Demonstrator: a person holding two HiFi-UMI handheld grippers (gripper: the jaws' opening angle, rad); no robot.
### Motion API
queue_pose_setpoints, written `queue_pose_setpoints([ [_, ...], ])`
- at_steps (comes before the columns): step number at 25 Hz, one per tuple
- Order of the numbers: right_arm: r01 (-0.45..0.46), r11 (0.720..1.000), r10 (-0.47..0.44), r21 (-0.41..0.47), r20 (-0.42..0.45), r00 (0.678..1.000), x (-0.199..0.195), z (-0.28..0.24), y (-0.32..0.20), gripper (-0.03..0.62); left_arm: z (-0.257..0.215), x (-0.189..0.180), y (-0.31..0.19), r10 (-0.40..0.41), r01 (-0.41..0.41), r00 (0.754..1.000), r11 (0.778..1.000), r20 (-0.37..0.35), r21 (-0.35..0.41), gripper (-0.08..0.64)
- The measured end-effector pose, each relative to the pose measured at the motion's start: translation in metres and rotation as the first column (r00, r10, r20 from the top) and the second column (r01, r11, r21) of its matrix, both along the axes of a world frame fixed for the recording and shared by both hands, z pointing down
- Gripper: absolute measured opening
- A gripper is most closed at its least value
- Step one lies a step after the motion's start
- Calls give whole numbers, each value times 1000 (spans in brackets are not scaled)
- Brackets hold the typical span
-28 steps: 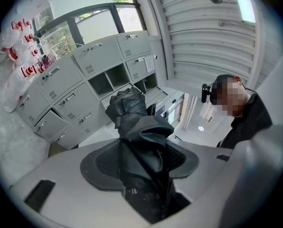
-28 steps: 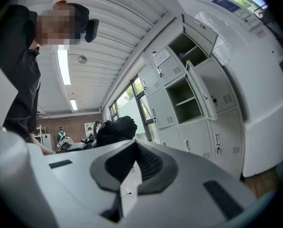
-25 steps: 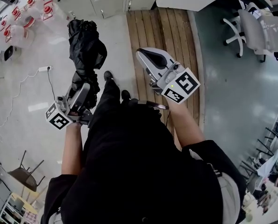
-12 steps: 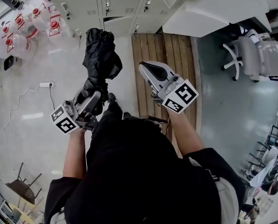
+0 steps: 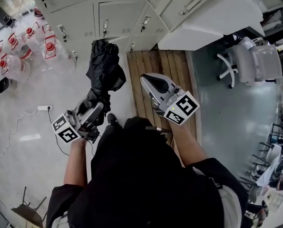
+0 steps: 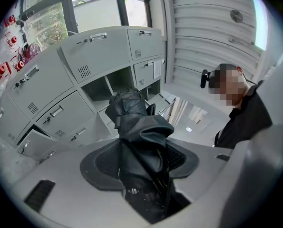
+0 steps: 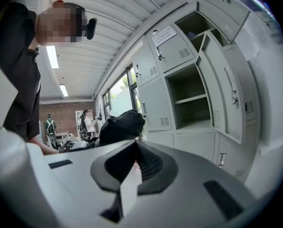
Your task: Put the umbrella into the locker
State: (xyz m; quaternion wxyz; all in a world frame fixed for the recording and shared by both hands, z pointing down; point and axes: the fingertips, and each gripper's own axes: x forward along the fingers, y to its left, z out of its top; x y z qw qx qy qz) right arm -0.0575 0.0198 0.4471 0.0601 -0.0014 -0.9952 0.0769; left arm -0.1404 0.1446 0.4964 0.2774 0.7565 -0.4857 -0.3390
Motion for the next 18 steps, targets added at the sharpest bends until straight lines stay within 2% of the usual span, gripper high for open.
queue_pose_setpoints([
  [4,-40,999,40,-2,3,999,-1,0,-24,11,-9,-14,-29,17,-17,1000,999,1,29,239],
  [11,-53,998,53,-18,39,998,-27,13,-77,11,-16,-39,-85,38,-39,996,999,76,14,239],
  [15,-32,999,30,14,80,996,-49,0,-110,11,-24,-55,-114,17,-17,997,1000,72,1,238],
  [18,24,998,-31,57,113,993,-61,-21,-132,11,-34,-66,-144,-4,5,996,1000,86,-12,238],
])
